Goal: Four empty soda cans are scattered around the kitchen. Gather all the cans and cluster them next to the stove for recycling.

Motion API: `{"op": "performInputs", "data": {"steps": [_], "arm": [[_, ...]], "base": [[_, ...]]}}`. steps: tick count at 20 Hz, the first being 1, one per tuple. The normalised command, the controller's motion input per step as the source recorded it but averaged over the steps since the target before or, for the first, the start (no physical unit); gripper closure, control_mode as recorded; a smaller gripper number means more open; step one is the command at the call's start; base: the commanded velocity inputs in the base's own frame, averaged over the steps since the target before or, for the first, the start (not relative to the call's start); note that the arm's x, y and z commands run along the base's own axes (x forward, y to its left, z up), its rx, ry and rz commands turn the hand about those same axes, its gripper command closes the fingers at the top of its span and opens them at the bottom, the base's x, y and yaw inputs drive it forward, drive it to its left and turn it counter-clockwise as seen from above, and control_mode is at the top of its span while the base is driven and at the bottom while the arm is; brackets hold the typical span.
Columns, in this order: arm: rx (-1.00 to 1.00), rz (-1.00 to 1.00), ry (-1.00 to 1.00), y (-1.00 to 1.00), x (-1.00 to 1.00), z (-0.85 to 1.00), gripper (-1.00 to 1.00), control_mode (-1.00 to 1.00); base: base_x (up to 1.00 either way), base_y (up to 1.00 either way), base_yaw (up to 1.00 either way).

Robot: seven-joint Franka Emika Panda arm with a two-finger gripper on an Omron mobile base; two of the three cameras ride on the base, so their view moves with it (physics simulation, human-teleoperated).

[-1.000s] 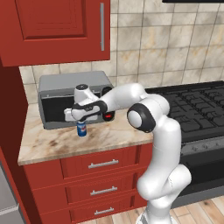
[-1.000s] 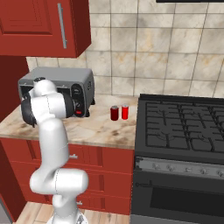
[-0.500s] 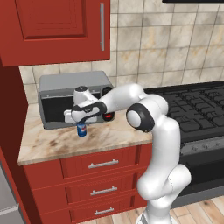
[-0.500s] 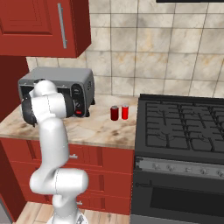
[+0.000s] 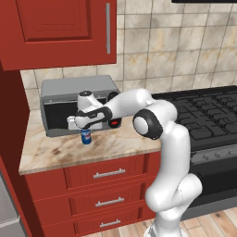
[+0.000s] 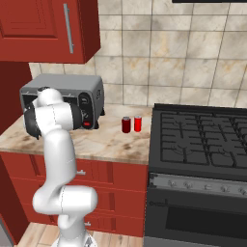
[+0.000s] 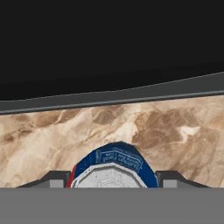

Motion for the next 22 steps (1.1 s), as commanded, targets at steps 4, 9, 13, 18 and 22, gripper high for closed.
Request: {"op": "performInputs", "data": {"steps": [4, 9, 13, 18, 22], "arm": [[0.0, 0.0, 0.0, 0.0, -0.02, 0.02, 1.0, -1.0], [-0.01, 0.0, -0.04, -0.12, -0.26, 0.15, 1.0, -1.0], [-0.05, 0.0, -0.06, -0.21, -0.24, 0.13, 1.0, -1.0], [0.0, 0.0, -0.02, -0.46, -0.36, 0.16, 1.0, -1.0], [0.0, -0.01, 0.0, -0.53, -0.27, 0.29, 1.0, -1.0]], "base": [[0.0, 0.0, 0.0], [0.0, 0.0, 0.0], [0.0, 0.0, 0.0], [0.0, 0.0, 0.0], [0.0, 0.0, 0.0]]}}
